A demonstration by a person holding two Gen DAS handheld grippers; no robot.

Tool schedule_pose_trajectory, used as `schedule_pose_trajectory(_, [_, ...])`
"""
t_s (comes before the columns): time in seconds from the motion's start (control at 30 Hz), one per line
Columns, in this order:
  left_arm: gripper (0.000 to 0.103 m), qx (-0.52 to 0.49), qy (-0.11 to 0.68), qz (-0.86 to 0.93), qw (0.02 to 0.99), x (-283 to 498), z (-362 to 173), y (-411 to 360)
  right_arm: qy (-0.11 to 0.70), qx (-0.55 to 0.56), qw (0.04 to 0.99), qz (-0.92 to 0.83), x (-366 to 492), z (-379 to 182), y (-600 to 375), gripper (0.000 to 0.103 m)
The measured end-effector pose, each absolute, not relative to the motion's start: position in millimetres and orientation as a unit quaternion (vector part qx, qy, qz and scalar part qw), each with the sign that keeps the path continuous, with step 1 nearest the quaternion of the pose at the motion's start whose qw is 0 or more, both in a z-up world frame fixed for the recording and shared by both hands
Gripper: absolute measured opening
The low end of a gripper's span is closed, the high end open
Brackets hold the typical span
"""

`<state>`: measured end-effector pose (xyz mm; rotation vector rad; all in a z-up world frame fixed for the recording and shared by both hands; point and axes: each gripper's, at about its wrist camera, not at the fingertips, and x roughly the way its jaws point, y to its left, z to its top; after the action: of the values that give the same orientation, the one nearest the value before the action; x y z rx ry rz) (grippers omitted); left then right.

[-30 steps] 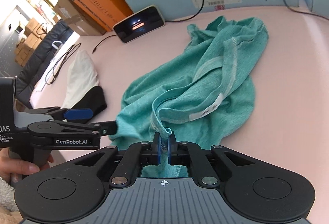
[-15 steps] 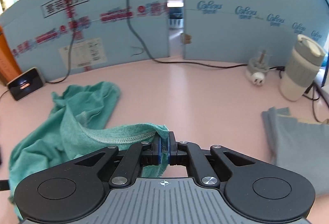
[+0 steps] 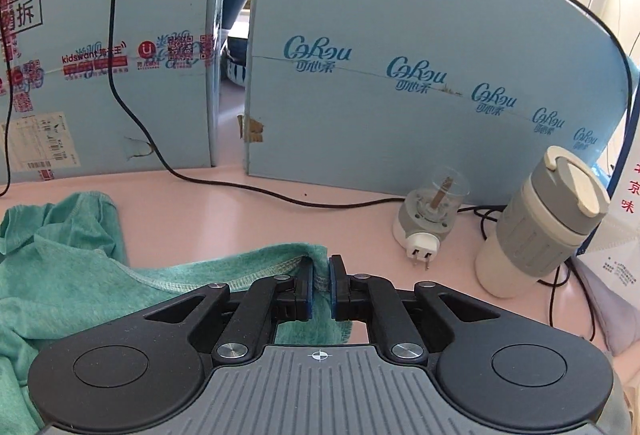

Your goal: Fold clothes

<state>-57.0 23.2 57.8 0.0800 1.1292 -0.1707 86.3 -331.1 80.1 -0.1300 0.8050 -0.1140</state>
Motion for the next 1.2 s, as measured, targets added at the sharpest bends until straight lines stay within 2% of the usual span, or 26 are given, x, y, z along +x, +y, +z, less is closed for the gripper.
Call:
schedule_pose_trajectory(0.07, [0.088,0.039,0.536,-0.087,0.839,-55,56,19,0.392,-0.06,0.917,-0.053,84,82,-329,0.023])
schedule_pose_trajectory(0.13, [0.088,0.04,0.537,-0.096,0.837,-54,55,16,0.389,-0.062,0.918,-0.053,77,85,-328,0.051])
schedule_pose_trajectory(0.2, [0.088,0.031,0.538,-0.112,0.835,-51,56,12,0.38,-0.068,0.921,-0.055,65,88,-327,0.065])
schedule_pose_trajectory(0.33, [0.088,0.0,0.531,-0.166,0.831,-49,60,2,0.387,-0.051,0.919,-0.047,42,94,-330,0.069])
schedule_pose_trajectory(0.7, [0.088,0.014,0.517,-0.253,0.817,-55,53,-45,0.463,0.021,0.883,0.071,-50,81,-296,0.07])
schedule_pose_trajectory(0.8, [0.085,0.01,0.506,-0.267,0.82,-55,50,-54,0.475,0.045,0.877,0.062,-69,76,-296,0.07])
schedule_pose_trajectory(0.87, [0.076,0.002,0.503,-0.278,0.818,-54,48,-59,0.48,0.066,0.873,0.052,-80,74,-300,0.07])
schedule_pose_trajectory(0.9, [0.057,0.0,0.502,-0.283,0.817,-54,47,-62,0.481,0.077,0.872,0.046,-85,74,-303,0.07])
schedule_pose_trajectory(0.93, [0.033,0.004,0.503,-0.283,0.817,-54,46,-65,0.48,0.084,0.872,0.041,-88,74,-306,0.07])
schedule_pose_trajectory(1.0, [0.011,0.02,0.507,-0.277,0.816,-55,42,-71,0.478,0.091,0.873,0.033,-93,73,-310,0.07])
schedule_pose_trajectory(1.2, [0.006,0.042,0.504,-0.245,0.827,-62,56,-59,0.478,0.097,0.873,0.03,-102,71,-313,0.07])
